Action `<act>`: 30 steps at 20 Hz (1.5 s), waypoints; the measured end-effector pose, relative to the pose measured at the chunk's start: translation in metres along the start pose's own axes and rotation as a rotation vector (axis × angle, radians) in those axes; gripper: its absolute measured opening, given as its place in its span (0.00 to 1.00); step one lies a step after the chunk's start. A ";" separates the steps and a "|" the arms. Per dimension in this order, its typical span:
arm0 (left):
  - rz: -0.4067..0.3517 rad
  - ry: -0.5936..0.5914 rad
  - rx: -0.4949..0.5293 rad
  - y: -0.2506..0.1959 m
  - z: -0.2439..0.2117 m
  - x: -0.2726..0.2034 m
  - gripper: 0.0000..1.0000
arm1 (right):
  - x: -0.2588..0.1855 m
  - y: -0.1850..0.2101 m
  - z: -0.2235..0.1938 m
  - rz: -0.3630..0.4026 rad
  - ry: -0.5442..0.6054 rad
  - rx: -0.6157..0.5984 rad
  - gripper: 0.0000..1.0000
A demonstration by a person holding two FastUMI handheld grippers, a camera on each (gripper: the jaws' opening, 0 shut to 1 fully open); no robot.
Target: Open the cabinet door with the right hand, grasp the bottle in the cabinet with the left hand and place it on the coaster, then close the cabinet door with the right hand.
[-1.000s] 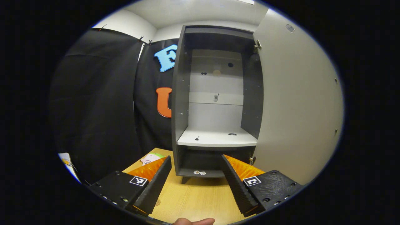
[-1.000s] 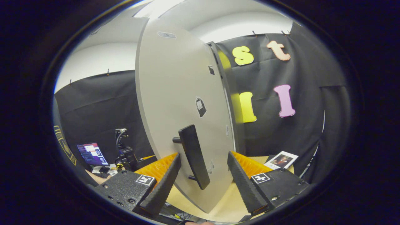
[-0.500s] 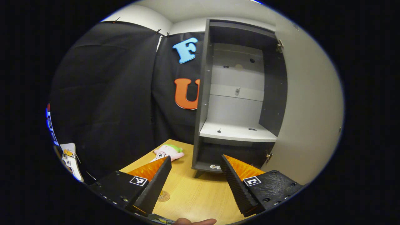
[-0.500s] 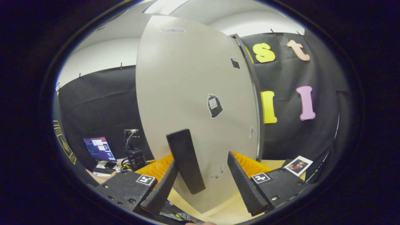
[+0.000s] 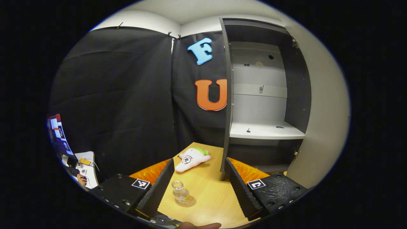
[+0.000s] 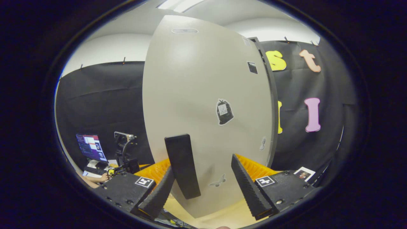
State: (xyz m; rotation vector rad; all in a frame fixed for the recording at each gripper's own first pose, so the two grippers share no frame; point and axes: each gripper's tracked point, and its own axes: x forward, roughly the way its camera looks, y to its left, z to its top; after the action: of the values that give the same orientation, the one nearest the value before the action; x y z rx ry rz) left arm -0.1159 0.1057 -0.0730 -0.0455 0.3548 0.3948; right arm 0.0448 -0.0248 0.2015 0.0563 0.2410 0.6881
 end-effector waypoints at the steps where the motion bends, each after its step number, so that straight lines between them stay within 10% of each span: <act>1: -0.007 0.004 -0.003 -0.002 -0.001 0.002 0.95 | 0.002 0.000 -0.001 -0.011 -0.001 0.011 1.00; 30: -0.108 -0.090 0.007 0.049 0.033 0.058 0.96 | 0.071 0.044 -0.001 0.017 0.020 0.128 1.00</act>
State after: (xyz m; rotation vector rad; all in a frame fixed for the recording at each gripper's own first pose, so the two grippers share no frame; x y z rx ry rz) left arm -0.0736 0.1761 -0.0609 -0.0394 0.2638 0.2882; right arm 0.0698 0.0541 0.1918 0.1745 0.3040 0.6900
